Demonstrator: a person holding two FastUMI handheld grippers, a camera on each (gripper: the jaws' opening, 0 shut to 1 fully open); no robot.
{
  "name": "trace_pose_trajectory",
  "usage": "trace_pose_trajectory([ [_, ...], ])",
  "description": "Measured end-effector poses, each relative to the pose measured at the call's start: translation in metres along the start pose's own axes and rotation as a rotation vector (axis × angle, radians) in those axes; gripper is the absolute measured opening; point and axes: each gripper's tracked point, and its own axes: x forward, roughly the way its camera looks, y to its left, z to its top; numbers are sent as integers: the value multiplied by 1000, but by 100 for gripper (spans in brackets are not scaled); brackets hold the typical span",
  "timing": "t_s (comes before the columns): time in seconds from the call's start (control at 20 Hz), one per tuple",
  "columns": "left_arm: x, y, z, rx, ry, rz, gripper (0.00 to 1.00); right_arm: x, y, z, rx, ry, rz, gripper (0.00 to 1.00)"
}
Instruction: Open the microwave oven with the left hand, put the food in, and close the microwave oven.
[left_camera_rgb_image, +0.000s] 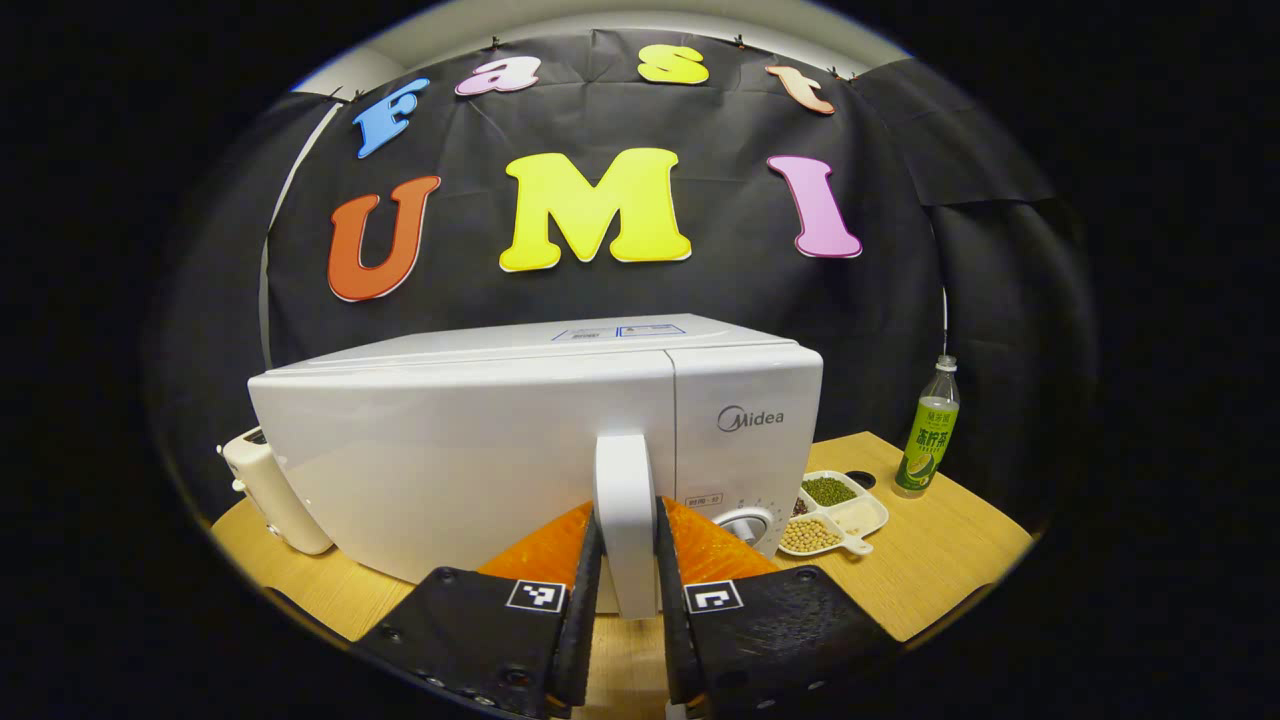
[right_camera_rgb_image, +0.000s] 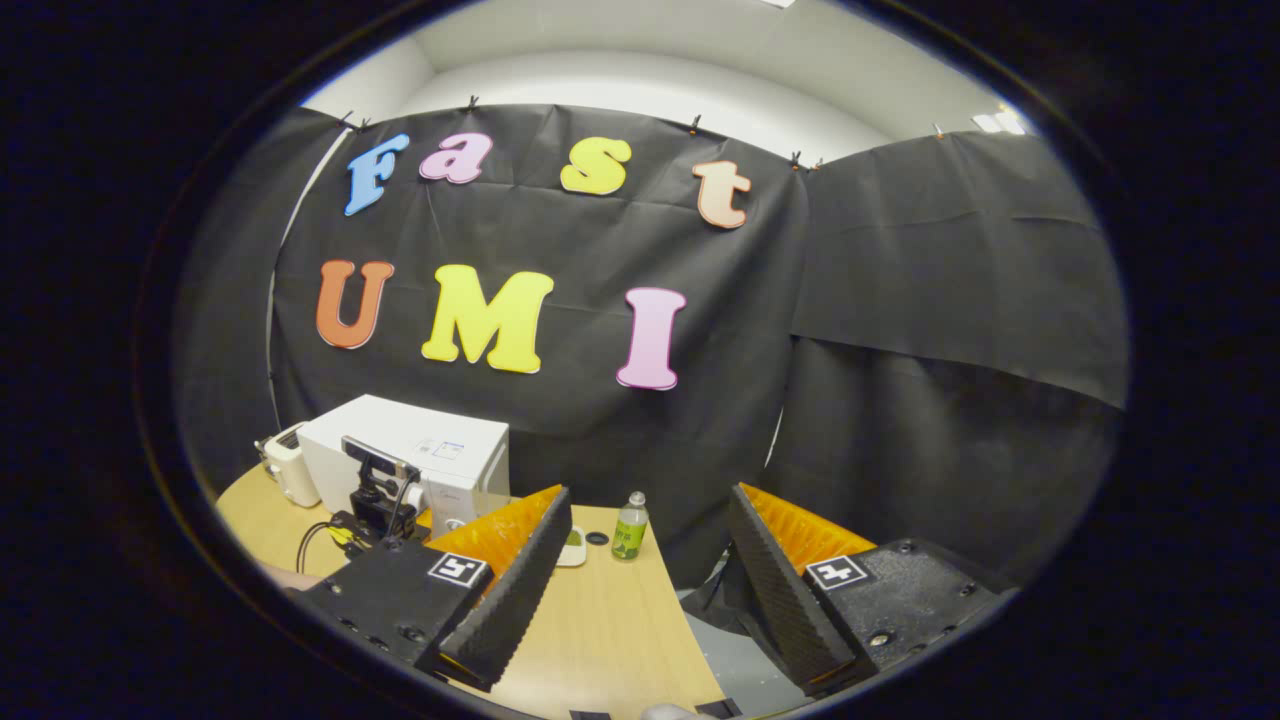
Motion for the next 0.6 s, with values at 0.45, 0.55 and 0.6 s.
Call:
trace_pose_trajectory([
  [0.45, -5, -2, 1, -10, -2, -49, 10, -1, 13, 0, 24, 13, 19, 100],
  [0.55, -11, -1, -1, 3, 3, -46, 6, -2, 16, -1, 25, 9, 24, 100],
  [0.6, -19, 1, -4, -8, -3, -45, 5, -3, 17, 0, 22, 6, 26, 100],
])
